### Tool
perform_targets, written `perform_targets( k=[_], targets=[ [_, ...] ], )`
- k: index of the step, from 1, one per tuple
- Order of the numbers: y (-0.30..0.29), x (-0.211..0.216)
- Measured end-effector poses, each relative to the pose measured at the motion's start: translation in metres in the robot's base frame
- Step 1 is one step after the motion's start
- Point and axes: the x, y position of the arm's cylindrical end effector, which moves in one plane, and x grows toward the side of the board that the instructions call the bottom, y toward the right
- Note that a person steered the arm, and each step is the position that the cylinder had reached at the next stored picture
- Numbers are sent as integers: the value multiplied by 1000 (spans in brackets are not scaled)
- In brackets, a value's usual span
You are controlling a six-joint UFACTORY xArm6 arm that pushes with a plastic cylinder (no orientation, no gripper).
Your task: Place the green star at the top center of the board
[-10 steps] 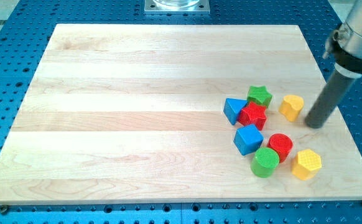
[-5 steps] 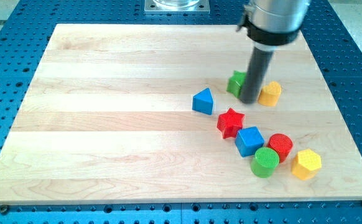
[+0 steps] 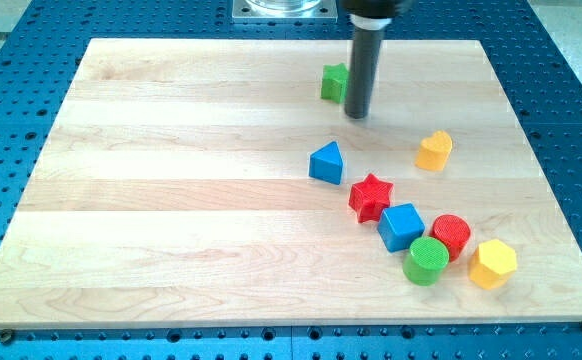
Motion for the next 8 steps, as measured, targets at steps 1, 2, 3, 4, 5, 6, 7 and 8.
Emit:
perform_targets(
  k=[1,2,3,4,5,6,7,8],
  targets=[
    [-27,-30],
    [-87,-55],
    [-89,-46],
    [-133,-50],
    [-94,-83],
    [-41,-72],
    [16,-102],
    [-16,-135]
  ],
)
